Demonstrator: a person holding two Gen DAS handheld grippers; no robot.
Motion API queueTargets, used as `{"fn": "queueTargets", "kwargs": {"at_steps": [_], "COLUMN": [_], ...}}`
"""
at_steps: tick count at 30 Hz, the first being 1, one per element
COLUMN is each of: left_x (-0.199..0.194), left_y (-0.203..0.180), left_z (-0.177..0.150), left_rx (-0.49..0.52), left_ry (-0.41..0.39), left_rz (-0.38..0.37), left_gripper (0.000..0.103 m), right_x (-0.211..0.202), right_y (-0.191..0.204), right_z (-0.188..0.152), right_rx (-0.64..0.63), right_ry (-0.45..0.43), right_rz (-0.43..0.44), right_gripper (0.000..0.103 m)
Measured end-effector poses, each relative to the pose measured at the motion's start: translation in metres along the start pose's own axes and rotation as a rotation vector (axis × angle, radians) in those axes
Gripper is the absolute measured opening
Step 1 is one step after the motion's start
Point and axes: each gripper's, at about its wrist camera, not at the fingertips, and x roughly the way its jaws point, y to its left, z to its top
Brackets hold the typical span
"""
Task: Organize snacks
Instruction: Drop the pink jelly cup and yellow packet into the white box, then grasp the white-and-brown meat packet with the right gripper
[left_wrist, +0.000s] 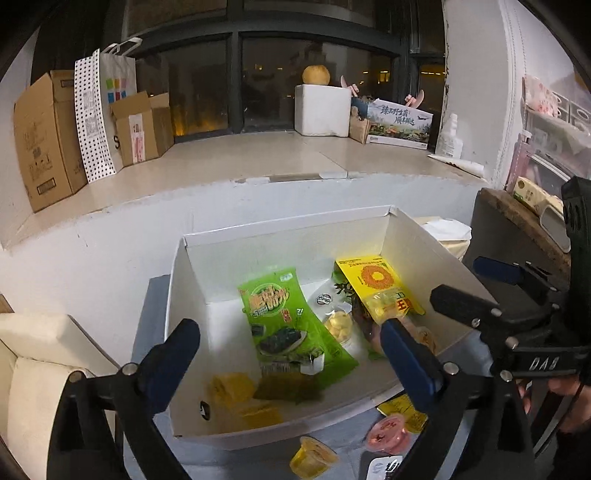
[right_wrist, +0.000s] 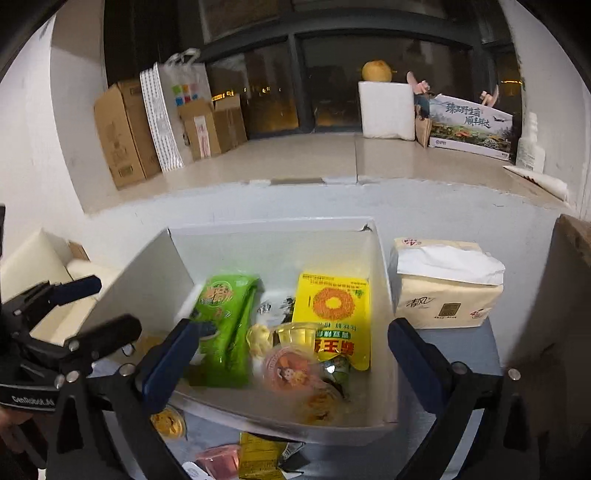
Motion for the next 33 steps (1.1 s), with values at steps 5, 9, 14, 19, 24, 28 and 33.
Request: {"fn": "queueTargets", "kwargs": {"at_steps": [5,9,14,19,24,28,33], "left_x": [-0.002,-0.004,-0.018,-0.043,-0.065,-0.083,-0.096], "left_y": [0.002,0.000,-0.001,-0.010,-0.017,-0.025,-0.030], "left_z": [0.000,0.000,-0.008,-0.033,-0.064,-0.094,-0.122], "left_rx": [-0.022,-0.015,-0.020,0.006,-0.001,0.000,-0.006], "left_ry": [0.015,0.022,0.014,0.003,0.002,-0.002,0.014], "left_rz": [-0.012,-0.016,-0.024,-0.042,-0.062,-0.070,-0.084], "left_gripper": [0.103,0.103,0.103,0.103,0.103,0.103,0.103], "right_x": [-0.001,-0.007,-0.030,-0.061,-0.080,-0.084,-0.074], "right_y": [0.001,0.004,0.006,0.012,0.012,0.012,0.009], "right_z": [-0.003,-0.006,-0.015,-0.040,-0.075,-0.108,-0.136], "right_rx": [-0.015,-0.017,-0.010,-0.034,-0.019,-0.025,-0.024], "right_ry": [0.015,0.010,-0.009,-0.029,-0.005,0.024,0.082], "right_rz": [0.012,0.019,0.067,0.089,0.137,0.143,0.143], "right_gripper": [0.103,0.103,0.103,0.103,0.103,0.103,0.103]}}
